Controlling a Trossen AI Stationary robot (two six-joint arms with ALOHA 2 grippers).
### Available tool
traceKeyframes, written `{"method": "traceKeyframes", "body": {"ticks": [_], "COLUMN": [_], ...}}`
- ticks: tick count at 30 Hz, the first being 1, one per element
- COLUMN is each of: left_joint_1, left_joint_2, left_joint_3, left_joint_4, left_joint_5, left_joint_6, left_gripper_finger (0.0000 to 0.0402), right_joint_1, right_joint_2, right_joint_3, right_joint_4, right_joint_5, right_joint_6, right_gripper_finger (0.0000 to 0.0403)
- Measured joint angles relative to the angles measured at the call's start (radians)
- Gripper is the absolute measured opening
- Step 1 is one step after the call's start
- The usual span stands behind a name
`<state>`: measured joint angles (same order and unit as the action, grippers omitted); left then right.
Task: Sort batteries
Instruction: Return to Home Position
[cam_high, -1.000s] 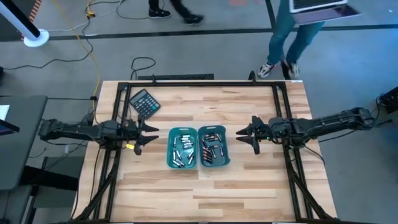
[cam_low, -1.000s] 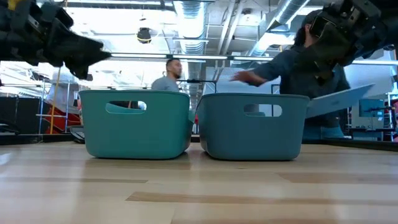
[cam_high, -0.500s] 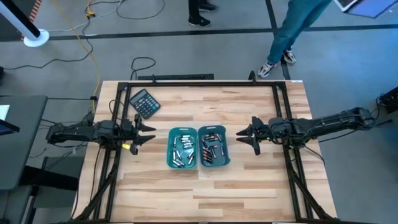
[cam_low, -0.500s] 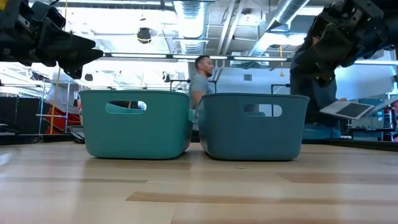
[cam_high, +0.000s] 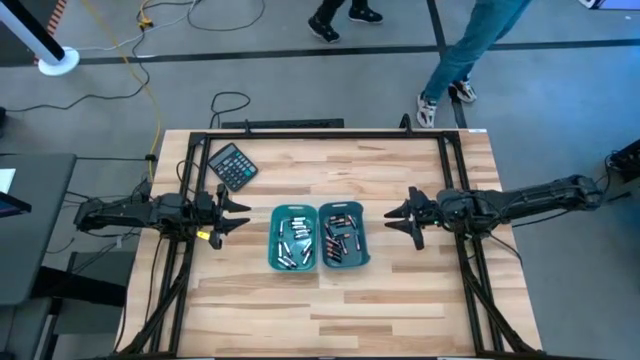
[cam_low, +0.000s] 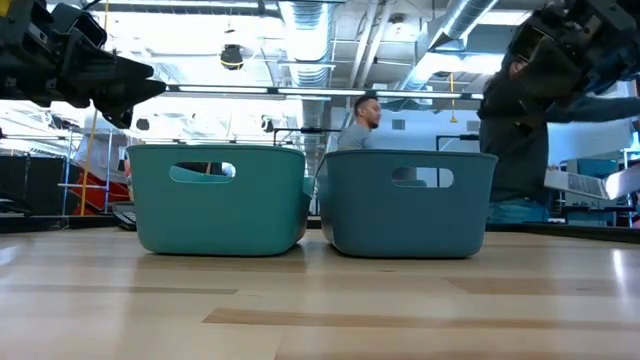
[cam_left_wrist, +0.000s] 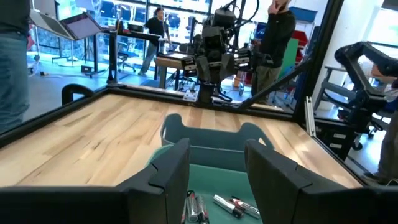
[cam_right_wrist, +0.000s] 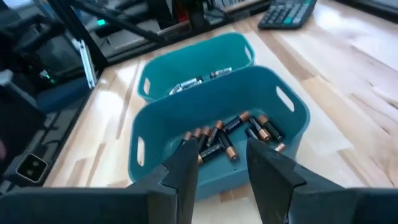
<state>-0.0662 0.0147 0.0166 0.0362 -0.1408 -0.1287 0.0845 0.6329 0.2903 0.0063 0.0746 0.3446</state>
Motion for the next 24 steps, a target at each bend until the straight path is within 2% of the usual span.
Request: {"method": "traceKeyframes", "body": {"ticks": [8, 16, 22, 24], "left_joint_1": [0.0, 0.0, 0.0, 0.0], "left_joint_2": [0.0, 0.0, 0.011, 0.017], "left_joint_3": [-0.001, -0.001, -0.001, -0.001], "left_joint_4": [0.0, -0.001, 0.001, 0.001], "left_joint_5": [-0.002, -0.002, -0.004, -0.003], "left_joint_6": [0.0, 0.001, 0.001, 0.001], "left_gripper_finger": [0.0147, 0.0147, 0.0147, 0.0147], "right_joint_1": [-0.01, -0.044, -0.039, -0.035], "right_joint_2": [-0.303, -0.629, -0.633, -0.632], "right_joint_3": [-0.193, -0.282, -0.28, -0.279], "right_joint_4": [0.113, 0.064, 0.091, 0.041], "right_joint_5": [0.0, 0.0, -0.034, -0.052], "right_joint_6": [-0.003, -0.01, -0.004, -0.002], "right_gripper_finger": [0.0152, 0.0152, 0.0152, 0.0152]}}
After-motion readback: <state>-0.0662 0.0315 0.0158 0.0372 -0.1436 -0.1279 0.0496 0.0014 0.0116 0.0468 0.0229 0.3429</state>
